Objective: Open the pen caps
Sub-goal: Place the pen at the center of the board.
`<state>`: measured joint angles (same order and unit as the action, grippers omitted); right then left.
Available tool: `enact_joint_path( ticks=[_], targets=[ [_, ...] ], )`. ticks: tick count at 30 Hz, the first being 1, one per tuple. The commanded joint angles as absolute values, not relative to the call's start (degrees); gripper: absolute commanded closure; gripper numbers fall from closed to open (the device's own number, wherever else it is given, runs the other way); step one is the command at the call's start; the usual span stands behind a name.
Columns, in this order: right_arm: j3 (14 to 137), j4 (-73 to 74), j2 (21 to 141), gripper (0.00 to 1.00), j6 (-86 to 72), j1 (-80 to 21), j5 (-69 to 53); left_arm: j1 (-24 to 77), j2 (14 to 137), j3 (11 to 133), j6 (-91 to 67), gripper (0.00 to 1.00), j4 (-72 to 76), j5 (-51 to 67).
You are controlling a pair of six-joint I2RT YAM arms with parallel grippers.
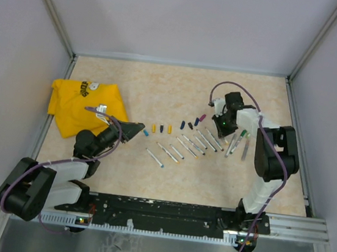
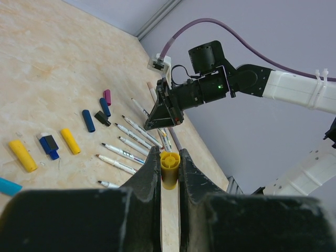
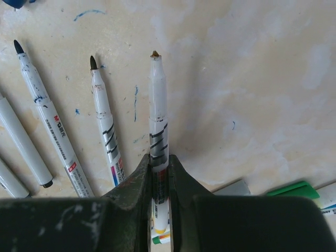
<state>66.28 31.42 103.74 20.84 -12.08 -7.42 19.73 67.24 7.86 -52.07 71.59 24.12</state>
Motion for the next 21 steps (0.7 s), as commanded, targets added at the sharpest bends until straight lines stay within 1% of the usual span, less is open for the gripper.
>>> enact_joint_path(
  ticks=[1,5,8,21],
  targets=[
    [68.31,31.73,104.56,0.87,21.01,-11.47,-5.79,19.42,67.23,7.97,-52.19,1.0,73.89,25.26],
    [68.29,31.64,104.21,0.82,21.02,-11.51,-5.81,19.42,67.38,8.2,-52.61,1.0,73.9,25.78],
    [68.24,31.56,103.97,0.81,21.0,-11.51,-5.93,19.49,67.73,8.49,-52.82,1.0,73.81,26.67],
    [67.69,30.35,99.86,0.72,20.83,-11.35,-5.91,19.89,69.2,10.44,-53.54,1.0,72.75,28.69]
  ],
)
